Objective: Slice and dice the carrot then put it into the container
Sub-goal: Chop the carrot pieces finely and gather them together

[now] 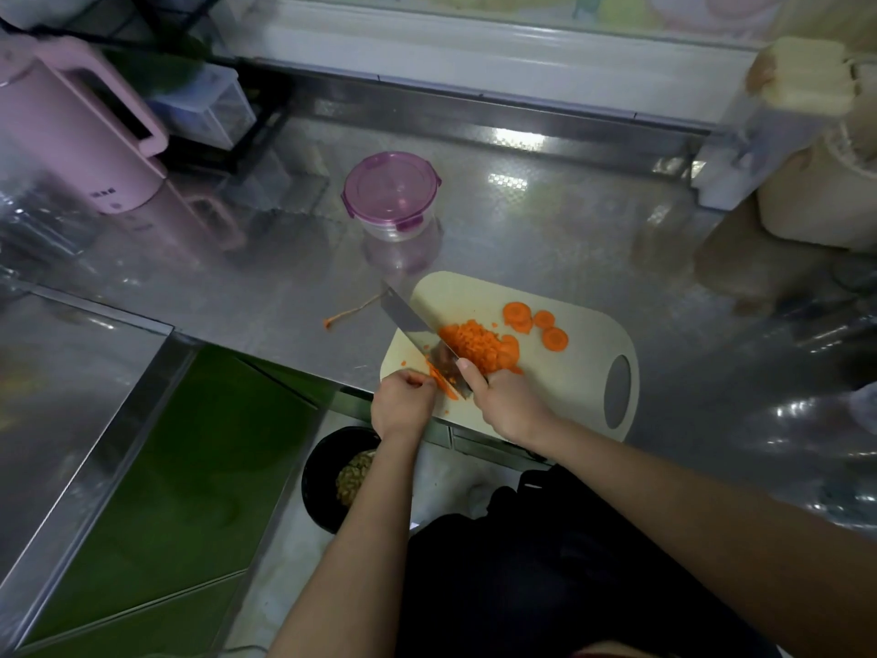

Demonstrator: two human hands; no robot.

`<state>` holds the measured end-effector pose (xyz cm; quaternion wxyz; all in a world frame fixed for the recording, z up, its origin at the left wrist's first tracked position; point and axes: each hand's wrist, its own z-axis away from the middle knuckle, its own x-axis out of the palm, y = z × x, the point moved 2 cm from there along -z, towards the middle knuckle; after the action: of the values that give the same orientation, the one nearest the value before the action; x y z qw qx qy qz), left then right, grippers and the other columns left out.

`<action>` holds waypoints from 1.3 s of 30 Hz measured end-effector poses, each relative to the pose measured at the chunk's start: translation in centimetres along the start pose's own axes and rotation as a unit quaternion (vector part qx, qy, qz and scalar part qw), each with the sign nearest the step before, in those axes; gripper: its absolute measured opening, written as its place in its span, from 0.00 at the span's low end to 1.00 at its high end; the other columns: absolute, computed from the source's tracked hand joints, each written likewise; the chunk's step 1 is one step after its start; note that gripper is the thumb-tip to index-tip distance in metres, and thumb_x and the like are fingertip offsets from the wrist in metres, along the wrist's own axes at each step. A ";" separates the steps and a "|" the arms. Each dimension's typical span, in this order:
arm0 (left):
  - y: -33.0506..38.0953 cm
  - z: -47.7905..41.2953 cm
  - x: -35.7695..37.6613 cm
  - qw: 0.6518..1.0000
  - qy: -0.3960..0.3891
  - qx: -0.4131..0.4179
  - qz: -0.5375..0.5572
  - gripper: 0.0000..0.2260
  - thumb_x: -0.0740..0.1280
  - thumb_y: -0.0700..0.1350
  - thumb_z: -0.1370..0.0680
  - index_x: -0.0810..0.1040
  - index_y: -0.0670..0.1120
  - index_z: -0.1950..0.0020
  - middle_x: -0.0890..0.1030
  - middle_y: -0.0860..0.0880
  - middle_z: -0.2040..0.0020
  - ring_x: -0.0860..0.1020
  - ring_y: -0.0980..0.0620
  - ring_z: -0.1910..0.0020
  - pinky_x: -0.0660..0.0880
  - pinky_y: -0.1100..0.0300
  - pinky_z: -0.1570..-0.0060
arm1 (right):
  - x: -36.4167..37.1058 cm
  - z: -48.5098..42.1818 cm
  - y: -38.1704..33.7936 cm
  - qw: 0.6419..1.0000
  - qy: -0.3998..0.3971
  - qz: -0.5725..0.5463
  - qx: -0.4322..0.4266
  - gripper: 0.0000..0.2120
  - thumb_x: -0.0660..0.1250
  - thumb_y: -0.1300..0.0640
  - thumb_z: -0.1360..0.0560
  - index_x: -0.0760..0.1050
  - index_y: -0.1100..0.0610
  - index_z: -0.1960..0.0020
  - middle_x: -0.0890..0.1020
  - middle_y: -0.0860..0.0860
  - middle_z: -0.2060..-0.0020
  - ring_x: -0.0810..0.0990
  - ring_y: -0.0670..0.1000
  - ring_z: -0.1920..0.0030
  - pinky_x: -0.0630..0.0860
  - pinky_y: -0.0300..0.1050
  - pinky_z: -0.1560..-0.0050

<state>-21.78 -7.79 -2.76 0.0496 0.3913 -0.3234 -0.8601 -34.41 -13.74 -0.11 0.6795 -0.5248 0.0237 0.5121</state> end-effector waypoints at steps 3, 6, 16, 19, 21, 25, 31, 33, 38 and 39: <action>0.0 0.1 -0.1 1.000 0.001 -0.005 -0.001 0.06 0.66 0.47 0.27 0.83 0.50 0.57 0.83 0.52 0.55 0.79 0.50 0.53 0.77 0.58 0.53 | 0.2 0.2 0.0 1.000 -0.004 0.016 -0.001 0.32 0.48 0.41 0.19 0.65 0.59 0.75 0.70 0.53 0.76 0.70 0.51 0.73 0.65 0.44 0.68; 0.0 0.2 -0.1 1.000 0.003 -0.008 -0.006 0.07 0.66 0.47 0.27 0.83 0.51 0.56 0.83 0.52 0.55 0.79 0.49 0.53 0.75 0.59 0.54 | 0.4 0.1 -0.1 1.000 -0.005 0.017 -0.001 0.32 0.48 0.40 0.19 0.65 0.59 0.75 0.71 0.54 0.76 0.71 0.52 0.71 0.66 0.44 0.66; 0.6 0.3 0.0 0.999 0.012 -0.029 -0.026 0.09 0.66 0.48 0.27 0.83 0.50 0.52 0.83 0.48 0.52 0.79 0.46 0.50 0.75 0.59 0.54 | 0.6 0.4 -1.2 0.998 -0.024 0.054 0.027 0.31 0.48 0.41 0.19 0.65 0.59 0.73 0.71 0.54 0.74 0.73 0.56 0.65 0.67 0.44 0.62; 0.8 0.4 -0.1 0.999 0.013 -0.035 -0.029 0.08 0.66 0.48 0.27 0.83 0.50 0.52 0.83 0.48 0.52 0.79 0.46 0.50 0.75 0.58 0.54 | 0.7 0.4 -1.2 0.997 -0.023 0.076 0.025 0.30 0.48 0.41 0.19 0.65 0.59 0.73 0.70 0.54 0.75 0.73 0.56 0.66 0.66 0.43 0.62; 0.8 0.4 -0.1 0.999 0.010 -0.033 -0.032 0.09 0.67 0.49 0.28 0.83 0.50 0.52 0.83 0.48 0.52 0.80 0.46 0.51 0.77 0.57 0.53 | 0.6 0.4 -1.3 0.995 -0.028 0.087 0.033 0.30 0.48 0.41 0.19 0.65 0.59 0.72 0.70 0.54 0.74 0.72 0.56 0.67 0.66 0.43 0.63; 0.9 0.4 -0.1 0.999 0.004 -0.031 -0.030 0.08 0.67 0.48 0.28 0.83 0.50 0.52 0.83 0.48 0.54 0.80 0.46 0.52 0.78 0.56 0.52 | 0.7 0.2 -1.4 0.993 -0.057 0.096 0.048 0.29 0.47 0.42 0.19 0.77 0.63 0.53 0.72 0.54 0.70 0.72 0.54 0.68 0.67 0.44 0.64; 0.9 0.6 -0.1 1.000 0.003 -0.008 -0.027 0.08 0.67 0.46 0.27 0.84 0.47 0.53 0.83 0.46 0.55 0.80 0.46 0.53 0.77 0.56 0.53 | 1.0 0.0 -1.3 0.996 -0.036 0.024 0.072 0.22 0.48 0.52 0.17 0.60 0.60 0.26 0.71 0.54 0.63 0.74 0.56 0.56 0.67 0.43 0.63; 0.9 0.6 -0.2 1.000 0.003 -0.001 -0.027 0.07 0.67 0.45 0.27 0.84 0.46 0.54 0.83 0.45 0.55 0.80 0.45 0.53 0.77 0.55 0.53 | 1.2 0.1 -1.5 0.997 -0.052 0.034 0.043 0.27 0.49 0.44 0.18 0.74 0.65 0.40 0.73 0.53 0.65 0.79 0.60 0.51 0.69 0.45 0.57; 0.9 0.7 -0.4 0.999 0.010 0.027 -0.032 0.07 0.67 0.45 0.25 0.82 0.43 0.56 0.83 0.43 0.55 0.79 0.43 0.52 0.73 0.57 0.55 | 1.5 -0.3 -1.7 0.996 -0.016 0.083 0.035 0.29 0.50 0.40 0.20 0.69 0.60 0.68 0.73 0.56 0.69 0.74 0.57 0.62 0.66 0.44 0.60; 0.8 0.7 -0.3 0.999 0.013 0.031 -0.026 0.07 0.66 0.44 0.25 0.82 0.43 0.56 0.83 0.43 0.55 0.79 0.44 0.52 0.73 0.57 0.55 | 1.3 -0.6 -1.6 0.996 -0.012 0.074 0.039 0.29 0.50 0.40 0.20 0.67 0.58 0.71 0.71 0.54 0.72 0.73 0.56 0.65 0.66 0.44 0.61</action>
<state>-22.15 -7.95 -1.75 0.0187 0.4121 -0.3393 -0.8454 -32.29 -13.18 0.00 0.6600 -0.4886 0.0743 0.5658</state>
